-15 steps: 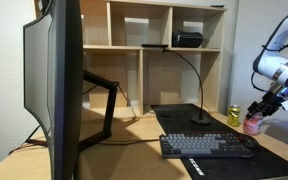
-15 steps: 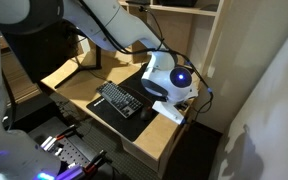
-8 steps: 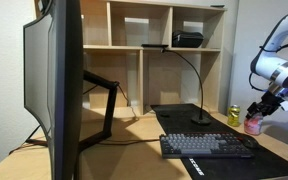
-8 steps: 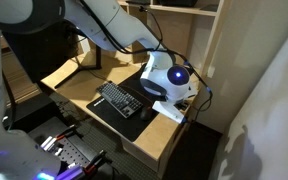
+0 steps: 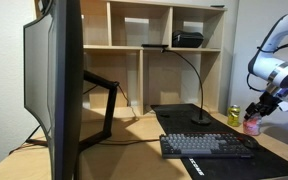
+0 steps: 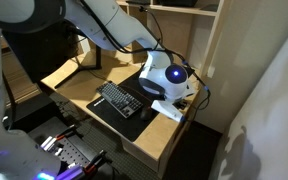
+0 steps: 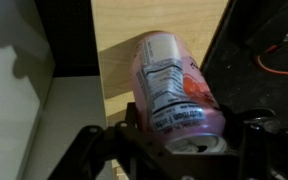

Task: Move the pink can backward

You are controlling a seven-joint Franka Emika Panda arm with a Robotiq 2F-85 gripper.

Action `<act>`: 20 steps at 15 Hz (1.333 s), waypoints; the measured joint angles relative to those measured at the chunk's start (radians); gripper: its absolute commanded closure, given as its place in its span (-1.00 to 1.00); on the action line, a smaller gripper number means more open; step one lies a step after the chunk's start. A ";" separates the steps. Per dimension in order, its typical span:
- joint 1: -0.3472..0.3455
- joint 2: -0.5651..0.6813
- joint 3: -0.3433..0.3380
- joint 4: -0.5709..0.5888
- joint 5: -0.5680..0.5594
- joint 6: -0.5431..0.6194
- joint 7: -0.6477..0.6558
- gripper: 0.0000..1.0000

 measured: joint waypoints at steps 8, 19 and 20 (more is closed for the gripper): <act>0.014 0.000 -0.029 -0.041 -0.078 0.014 0.032 -1.00; 0.000 -0.236 -0.063 -0.188 -0.363 -0.033 0.174 -1.00; -0.002 -0.270 -0.064 -0.202 -0.364 -0.044 0.173 -1.00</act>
